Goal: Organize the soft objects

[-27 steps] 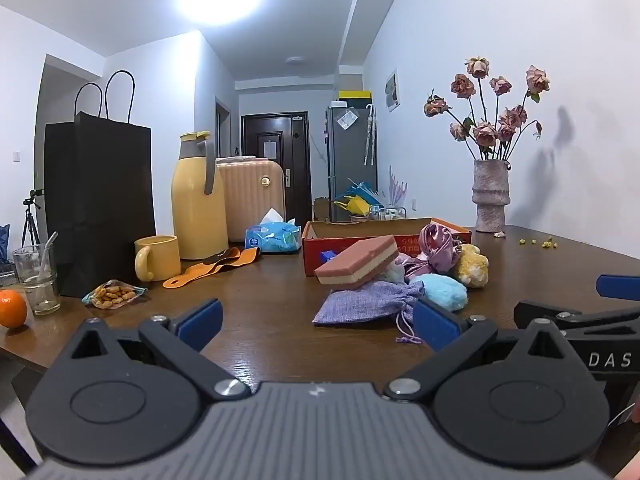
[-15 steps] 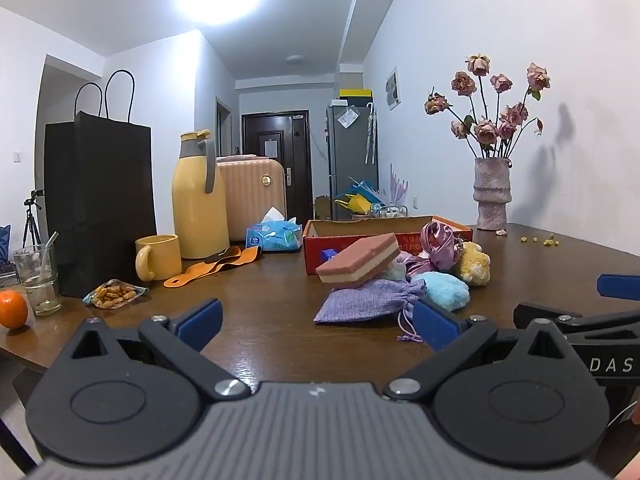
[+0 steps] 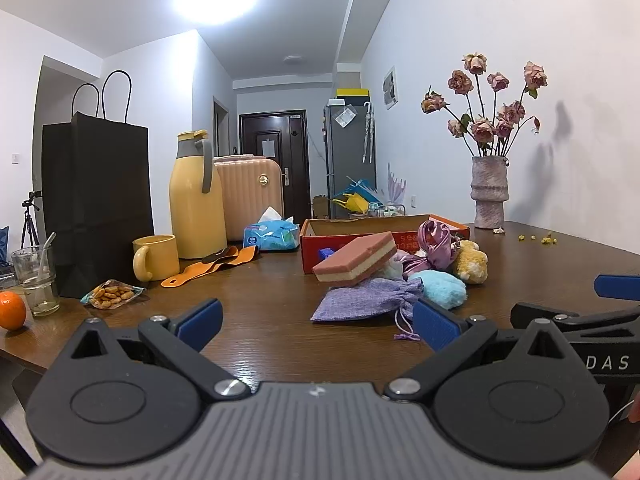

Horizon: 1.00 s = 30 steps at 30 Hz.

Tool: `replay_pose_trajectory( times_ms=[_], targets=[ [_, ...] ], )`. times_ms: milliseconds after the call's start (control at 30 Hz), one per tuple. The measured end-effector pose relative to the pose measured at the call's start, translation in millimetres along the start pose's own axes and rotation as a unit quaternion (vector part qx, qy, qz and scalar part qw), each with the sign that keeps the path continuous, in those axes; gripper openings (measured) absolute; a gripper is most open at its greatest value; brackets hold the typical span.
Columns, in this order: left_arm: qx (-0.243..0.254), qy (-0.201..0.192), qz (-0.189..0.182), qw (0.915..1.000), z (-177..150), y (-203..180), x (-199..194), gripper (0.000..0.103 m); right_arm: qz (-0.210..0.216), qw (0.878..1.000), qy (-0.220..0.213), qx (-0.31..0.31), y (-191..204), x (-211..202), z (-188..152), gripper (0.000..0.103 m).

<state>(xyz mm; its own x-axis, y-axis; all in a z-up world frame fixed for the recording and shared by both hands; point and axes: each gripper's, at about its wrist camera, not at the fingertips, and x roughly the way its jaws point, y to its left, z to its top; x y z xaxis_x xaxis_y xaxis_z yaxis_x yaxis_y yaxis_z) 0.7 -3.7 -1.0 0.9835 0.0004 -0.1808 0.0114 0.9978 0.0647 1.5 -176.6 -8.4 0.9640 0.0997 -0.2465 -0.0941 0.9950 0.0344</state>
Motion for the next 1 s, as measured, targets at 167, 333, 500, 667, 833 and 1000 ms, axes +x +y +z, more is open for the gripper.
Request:
replay_pose_trajectory(
  times_ms=[167, 333, 500, 667, 833, 1000],
  targets=[
    [0.0, 0.0, 0.0, 1.0, 0.4, -0.1, -0.3, 0.103, 0.005, 1.0, -0.001, -0.003, 0.8, 0.0, -0.1, 0.103],
    [-0.001, -0.002, 0.0, 1.0, 0.9, -1.4, -1.3, 0.103, 0.004, 1.0, -0.006, -0.005, 0.9, -1.2, -0.1, 0.103],
    [-0.001, -0.001, -0.001, 1.0, 0.6, -2.2, -1.3, 0.103, 0.001, 1.0, -0.008, -0.002, -1.3, -2.2, -0.6, 0.103],
    [0.0, -0.002, 0.0, 1.0, 0.6, -1.8, -1.5, 0.103, 0.001, 1.0, -0.009, 0.002, -2.8, -2.7, 0.0, 0.103],
    [-0.002, -0.002, 0.0, 1.0, 1.1, -0.2, -2.3, 0.103, -0.001, 1.0, -0.008, 0.004, -2.5, -2.4, 0.4, 0.103],
    [-0.002, 0.0, -0.001, 1.0, 1.5, 0.5, -3.5, 0.103, -0.003, 1.0, -0.008, 0.007, -3.8, -1.6, 0.8, 0.103]
  ],
)
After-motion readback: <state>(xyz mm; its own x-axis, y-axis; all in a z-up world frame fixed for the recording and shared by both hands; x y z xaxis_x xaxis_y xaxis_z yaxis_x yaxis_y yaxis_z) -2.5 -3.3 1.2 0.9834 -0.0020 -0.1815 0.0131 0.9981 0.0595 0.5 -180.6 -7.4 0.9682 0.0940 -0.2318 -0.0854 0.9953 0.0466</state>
